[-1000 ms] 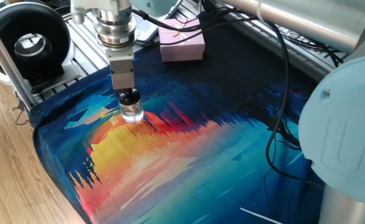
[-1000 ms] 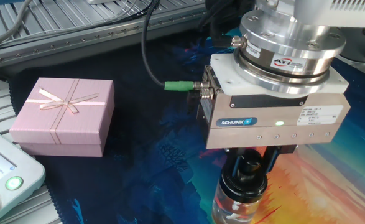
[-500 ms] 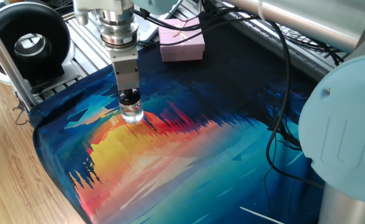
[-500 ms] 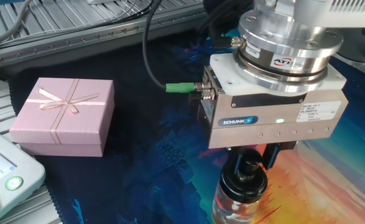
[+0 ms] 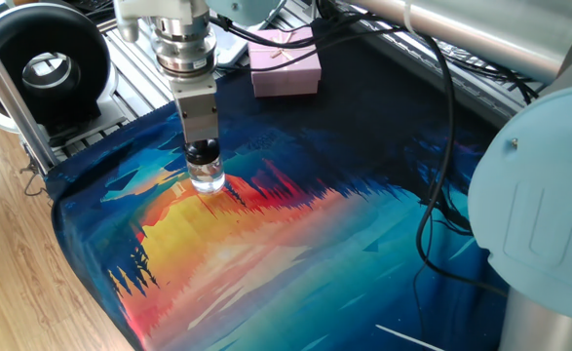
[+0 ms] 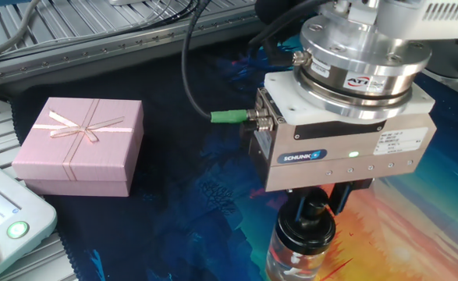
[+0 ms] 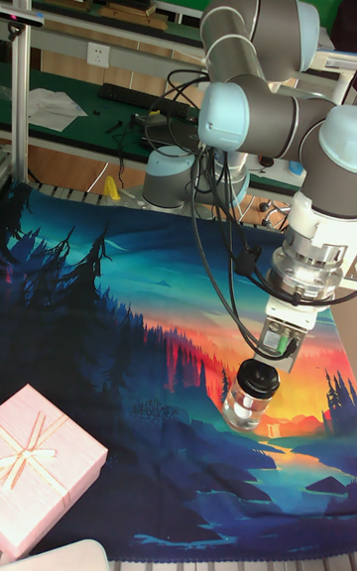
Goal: Screw the lid onto the jar
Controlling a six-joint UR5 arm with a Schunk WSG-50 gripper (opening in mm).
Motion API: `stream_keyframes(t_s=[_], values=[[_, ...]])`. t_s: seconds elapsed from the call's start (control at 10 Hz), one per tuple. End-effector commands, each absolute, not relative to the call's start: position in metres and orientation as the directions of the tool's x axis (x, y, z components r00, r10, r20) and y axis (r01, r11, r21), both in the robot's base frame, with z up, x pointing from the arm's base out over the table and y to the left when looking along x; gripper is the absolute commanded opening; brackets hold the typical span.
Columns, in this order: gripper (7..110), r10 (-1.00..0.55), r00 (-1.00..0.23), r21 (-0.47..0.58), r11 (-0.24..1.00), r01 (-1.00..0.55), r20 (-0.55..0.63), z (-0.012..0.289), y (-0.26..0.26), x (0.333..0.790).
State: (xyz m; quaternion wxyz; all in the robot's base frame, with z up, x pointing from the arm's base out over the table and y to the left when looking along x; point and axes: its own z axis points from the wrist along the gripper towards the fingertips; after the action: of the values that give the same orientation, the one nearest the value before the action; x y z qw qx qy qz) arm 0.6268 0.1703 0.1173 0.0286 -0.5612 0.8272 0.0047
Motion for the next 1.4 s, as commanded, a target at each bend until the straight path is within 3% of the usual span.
stream_keyframes(t_s=[0.0,0.6,0.7,1.3], values=[[44,-0.932,-0.361,-0.049,0.362,-0.931,-0.029,0.1183,0.1649,0.6308],[44,-0.93,-0.365,-0.053,0.367,-0.929,-0.045,0.1136,0.1687,0.632],[22,-0.929,-0.368,-0.055,0.37,-0.927,-0.046,0.1135,0.1687,0.6327],[22,-0.923,-0.382,-0.059,0.385,-0.921,-0.049,0.1125,0.169,0.6318]])
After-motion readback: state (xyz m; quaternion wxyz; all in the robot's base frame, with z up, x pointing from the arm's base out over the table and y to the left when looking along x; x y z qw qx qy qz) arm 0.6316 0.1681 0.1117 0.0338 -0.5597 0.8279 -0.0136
